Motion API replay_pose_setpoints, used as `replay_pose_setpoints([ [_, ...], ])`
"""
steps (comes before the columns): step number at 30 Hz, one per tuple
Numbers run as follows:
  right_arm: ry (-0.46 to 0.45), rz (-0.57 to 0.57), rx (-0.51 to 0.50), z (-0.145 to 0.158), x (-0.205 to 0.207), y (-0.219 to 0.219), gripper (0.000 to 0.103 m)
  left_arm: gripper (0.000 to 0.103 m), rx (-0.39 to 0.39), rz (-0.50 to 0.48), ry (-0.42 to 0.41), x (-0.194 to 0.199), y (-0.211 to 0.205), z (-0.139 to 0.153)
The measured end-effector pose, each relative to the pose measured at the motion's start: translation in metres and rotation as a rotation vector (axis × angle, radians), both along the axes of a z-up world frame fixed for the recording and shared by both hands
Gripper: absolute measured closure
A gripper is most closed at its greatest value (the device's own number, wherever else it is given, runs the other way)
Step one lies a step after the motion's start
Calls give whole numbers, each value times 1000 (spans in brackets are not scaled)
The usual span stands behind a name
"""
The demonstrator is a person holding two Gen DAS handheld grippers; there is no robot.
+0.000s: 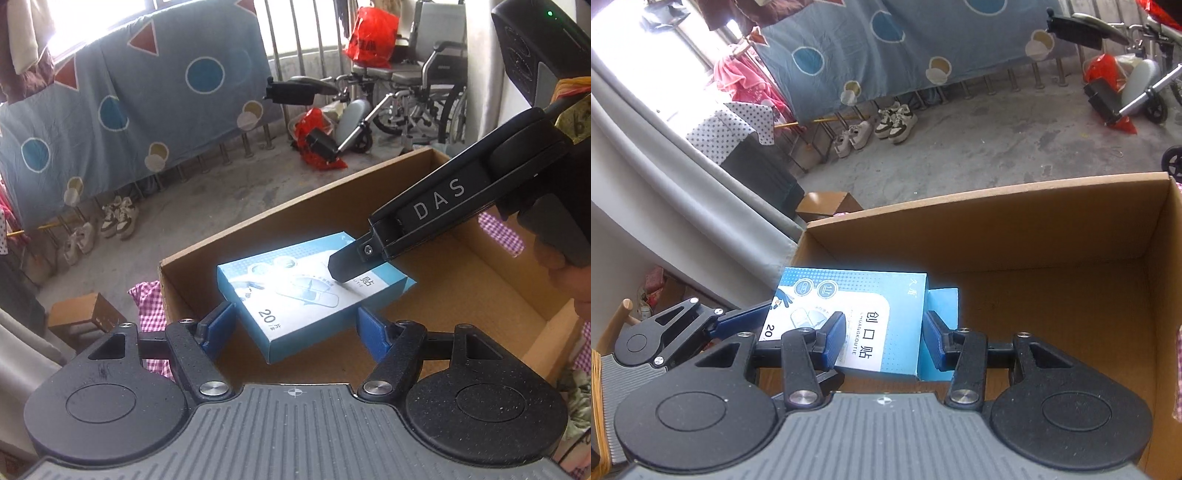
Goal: Organize soft objects
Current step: 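Carry the blue bandage box into the cardboard box and release it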
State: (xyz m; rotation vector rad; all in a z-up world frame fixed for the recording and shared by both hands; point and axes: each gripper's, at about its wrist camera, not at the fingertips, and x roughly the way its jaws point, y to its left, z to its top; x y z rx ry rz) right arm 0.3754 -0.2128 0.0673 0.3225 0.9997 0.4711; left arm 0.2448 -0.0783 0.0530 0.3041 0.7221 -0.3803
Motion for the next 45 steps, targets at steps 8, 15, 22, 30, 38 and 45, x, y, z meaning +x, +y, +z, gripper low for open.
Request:
replay_pose_setpoints([
  [8, 136, -1, -56, -64, 62, 22, 54, 20, 141, 28, 139, 64, -7, -53],
  [15, 208, 9, -88, -89, 69, 37, 55, 8, 196, 48, 137, 65, -4, -52],
  [22, 231, 15, -92, -90, 76, 47, 55, 2, 36, 118, 81, 36, 40, -2],
  [30, 175, 38, -139, -87, 76, 69, 54, 1, -125, 217, 46, -9, 90, 22],
  [38, 143, 12, -143, -75, 69, 63, 54, 1, -219, 263, 21, -34, 111, 20],
  [45, 31, -2, -108, 5, 8, 15, 53, 1, -320, 245, -28, -69, 125, 26],
])
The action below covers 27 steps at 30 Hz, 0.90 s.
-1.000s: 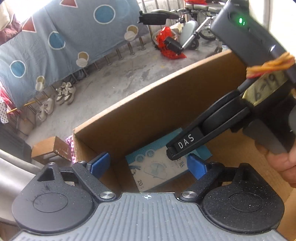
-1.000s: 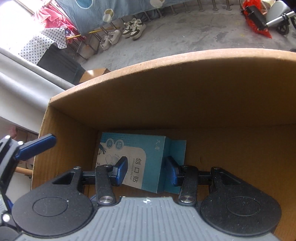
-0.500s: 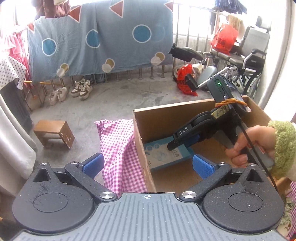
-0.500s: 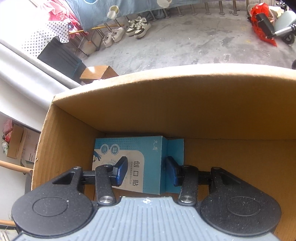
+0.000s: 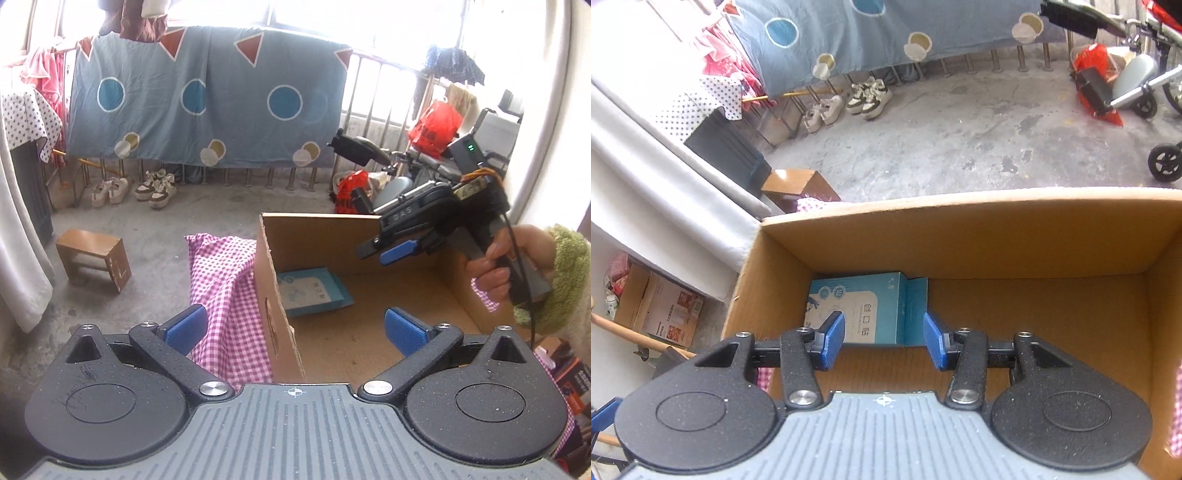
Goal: Organize soft objects
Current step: 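Carry the blue bandage box into the cardboard box and release it, then grasp the blue ZONSEN wet-wipe pack with the right gripper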
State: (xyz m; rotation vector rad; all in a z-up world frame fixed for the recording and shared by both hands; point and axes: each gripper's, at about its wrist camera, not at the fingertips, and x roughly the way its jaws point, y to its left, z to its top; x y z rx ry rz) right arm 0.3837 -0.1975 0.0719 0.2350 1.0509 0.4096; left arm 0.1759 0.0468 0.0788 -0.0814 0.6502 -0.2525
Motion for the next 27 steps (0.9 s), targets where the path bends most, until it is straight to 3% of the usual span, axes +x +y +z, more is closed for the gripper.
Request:
replay_pose_setpoints([
  [5, -93, 35, 46, 51, -82, -36, 49, 1, -23, -35, -12, -35, -1, 2],
  [11, -153, 56, 121, 71, -176, -58, 48, 1, -34, -93, 24, -66, -9, -2],
  [16, -84, 65, 188, 38, -220, -47, 48, 2, -24, -146, 57, -85, -20, -16],
  [22, 60, 7, 104, -28, -227, -22, 48, 10, -3, -200, 141, -91, -42, -48],
  [27, 113, 6, 39, -55, -219, -6, 42, 16, 46, -209, 214, -81, -53, -72],
])
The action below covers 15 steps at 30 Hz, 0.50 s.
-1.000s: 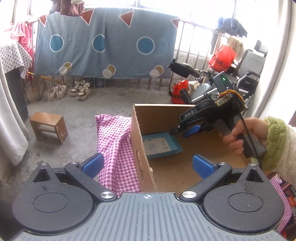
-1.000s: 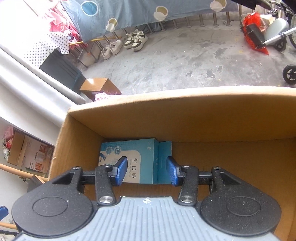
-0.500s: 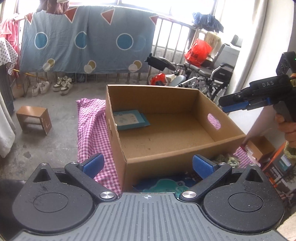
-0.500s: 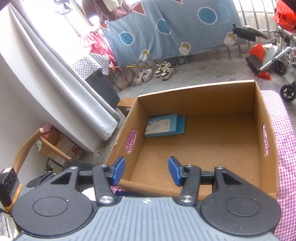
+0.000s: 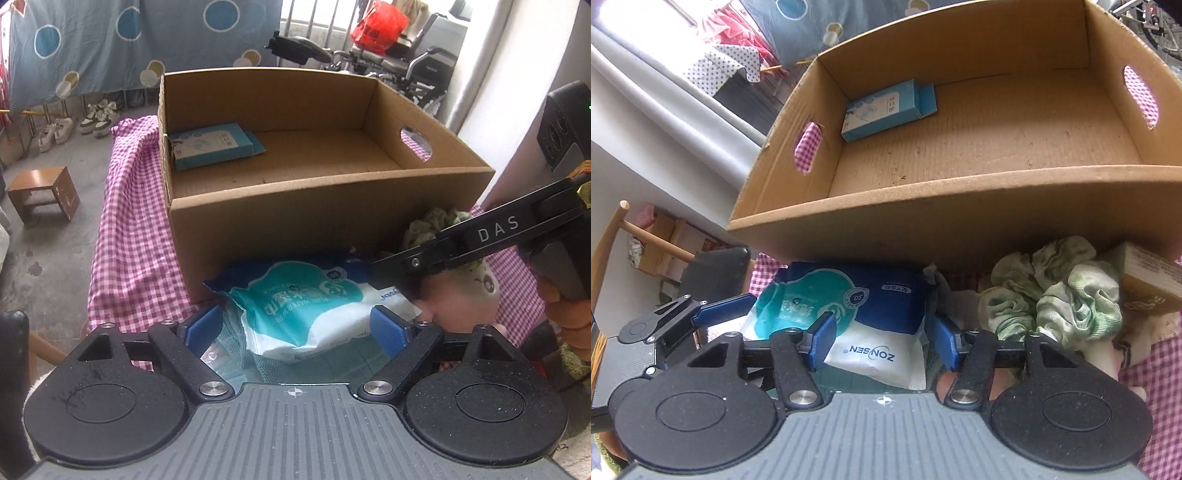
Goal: Organize soft objects
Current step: 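Grasp the blue ZONSEN wet-wipe pack with the right gripper, then carry the wet-wipe pack into the cardboard box beside the bandage box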
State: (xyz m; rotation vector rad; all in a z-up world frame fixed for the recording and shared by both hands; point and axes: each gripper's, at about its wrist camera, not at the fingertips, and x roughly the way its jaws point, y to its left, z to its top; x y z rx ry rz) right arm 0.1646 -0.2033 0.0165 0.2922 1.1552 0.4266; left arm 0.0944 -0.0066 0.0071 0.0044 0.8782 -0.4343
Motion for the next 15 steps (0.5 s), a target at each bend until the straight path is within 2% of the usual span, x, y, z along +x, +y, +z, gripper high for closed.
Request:
replay_pose_setpoints([
  [3, 26, 19, -11, -10, 7, 7, 41, 16, 0, -16, 37, 8, -1, -9],
  [6, 38, 23, -8, -16, 13, 9, 37, 16, -35, -36, 60, 11, -1, -14],
  [15, 31, 47, 56, -13, 5, 14, 37, 17, -67, -61, 71, 7, -2, -16],
])
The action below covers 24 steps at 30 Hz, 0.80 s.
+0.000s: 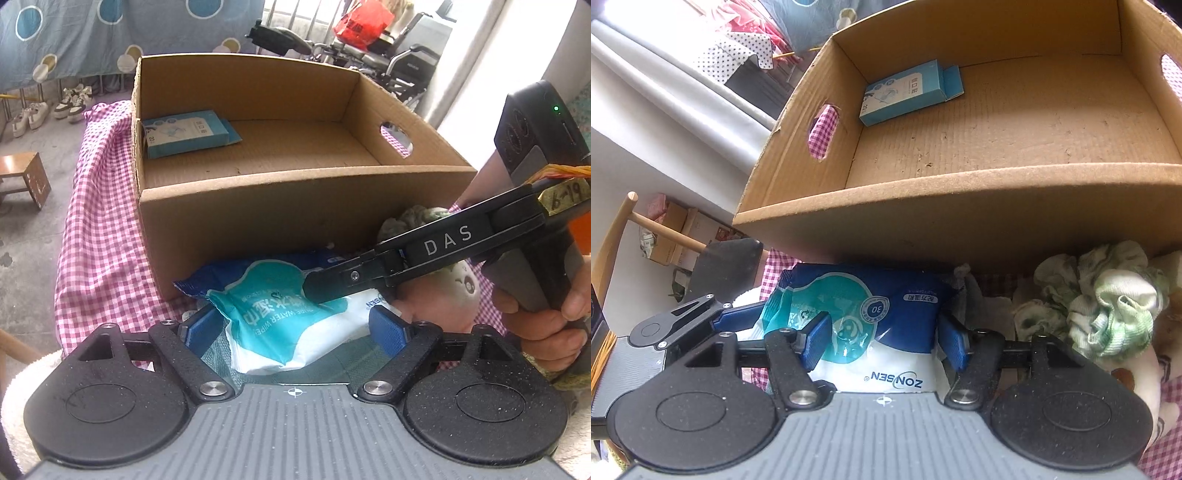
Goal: Organize soft objects
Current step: 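Carry the wet-wipe pack into the cardboard box beside the bandage box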
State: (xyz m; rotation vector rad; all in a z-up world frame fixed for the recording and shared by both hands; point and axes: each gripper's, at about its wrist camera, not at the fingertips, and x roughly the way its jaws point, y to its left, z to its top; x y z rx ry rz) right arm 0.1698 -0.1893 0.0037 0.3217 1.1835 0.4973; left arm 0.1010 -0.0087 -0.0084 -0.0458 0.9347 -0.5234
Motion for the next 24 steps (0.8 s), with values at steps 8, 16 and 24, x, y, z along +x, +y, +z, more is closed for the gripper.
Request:
replay_pose_setpoints([
  [8, -53, 27, 53, 11, -29, 5, 38, 17, -26, 13, -15, -19, 10, 15],
  [16, -61, -2, 82, 4, -38, -3, 39, 18, 23, 24, 16, -34, 13, 6],
  [24, -74, -26, 81, -7, -39, -4, 45, 19, 79, 15, -12, -33, 2, 3],
])
